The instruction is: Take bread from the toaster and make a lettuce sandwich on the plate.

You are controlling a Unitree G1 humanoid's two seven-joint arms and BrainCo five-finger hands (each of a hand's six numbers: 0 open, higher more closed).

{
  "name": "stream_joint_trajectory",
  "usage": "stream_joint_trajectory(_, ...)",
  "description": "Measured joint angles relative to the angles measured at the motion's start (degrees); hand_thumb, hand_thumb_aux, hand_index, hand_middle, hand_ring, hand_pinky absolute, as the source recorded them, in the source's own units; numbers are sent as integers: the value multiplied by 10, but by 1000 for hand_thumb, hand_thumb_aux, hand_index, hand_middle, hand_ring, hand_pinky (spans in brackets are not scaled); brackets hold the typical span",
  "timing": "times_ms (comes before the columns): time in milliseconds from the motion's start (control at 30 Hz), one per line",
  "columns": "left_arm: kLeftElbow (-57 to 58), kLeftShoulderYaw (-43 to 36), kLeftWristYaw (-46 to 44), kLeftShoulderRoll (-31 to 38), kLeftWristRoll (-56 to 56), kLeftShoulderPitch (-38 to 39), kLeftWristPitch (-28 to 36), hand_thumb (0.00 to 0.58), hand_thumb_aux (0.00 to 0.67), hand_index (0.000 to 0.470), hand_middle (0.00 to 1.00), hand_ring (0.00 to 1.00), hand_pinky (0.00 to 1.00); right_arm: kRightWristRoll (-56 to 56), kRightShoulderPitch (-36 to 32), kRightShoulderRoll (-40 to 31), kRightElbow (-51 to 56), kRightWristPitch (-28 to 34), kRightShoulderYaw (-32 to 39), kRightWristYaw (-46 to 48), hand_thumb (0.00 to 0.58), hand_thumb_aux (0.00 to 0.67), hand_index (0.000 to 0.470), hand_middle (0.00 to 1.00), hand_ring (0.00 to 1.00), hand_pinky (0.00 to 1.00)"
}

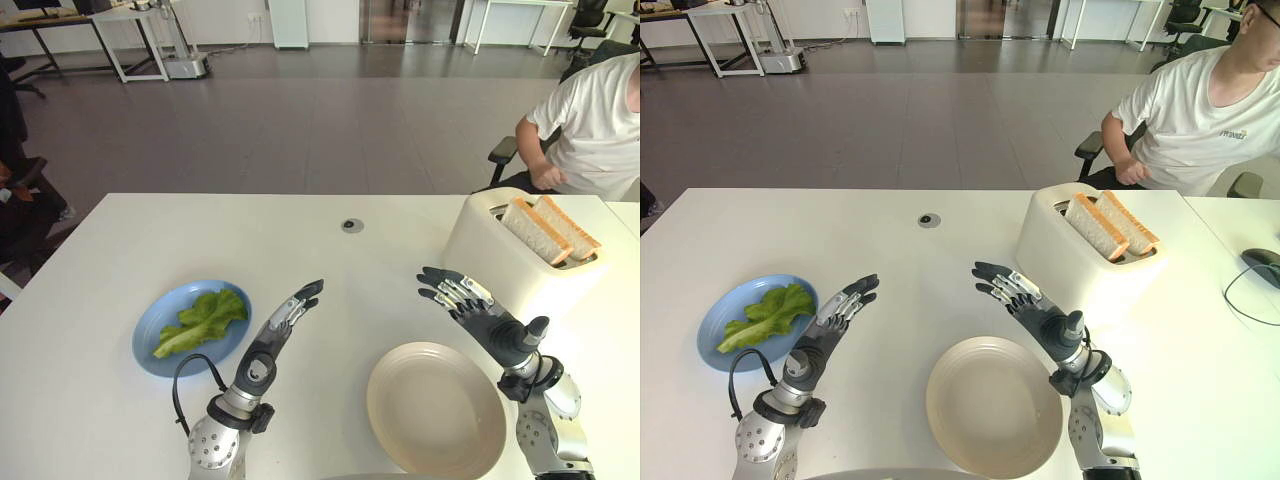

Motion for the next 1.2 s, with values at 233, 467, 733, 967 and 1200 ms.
stream_joint_trajectory(233, -2, -6, -5, 0, -10, 1, 6, 0, 0, 0, 0, 0, 0, 15, 2, -1, -9, 17, -7, 9, 0, 0, 0, 0, 0, 0)
stream_joint_trajectory(467, -4, -7, -9, 0, -11, 2, 9, 0, 0, 0, 0, 0, 0, 0, 2, -1, -5, 15, -10, -1, 0, 0, 0, 0, 0, 0)
stream_joint_trajectory(733, -4, -11, -7, -4, 2, 1, 11, 0, 0, 0, 0, 0, 0, 45, -77, -122, -141, 83, -186, -134, 0, 0, 0, 0, 0, 0)
stream_joint_trajectory(967, -7, -12, 1, -9, 13, 2, 11, 0, 0, 0, 0, 0, 0, -282, -136, -292, 38, 74, -265, -287, 0, 0, 0, 0, 0, 0)
stream_joint_trajectory(1200, -10, -12, 2, -9, 13, 3, 11, 0, 0, 0, 0, 0, 0, -465, -125, -334, 155, 54, -209, -371, 472, 381, 267, 0, 0, 0)
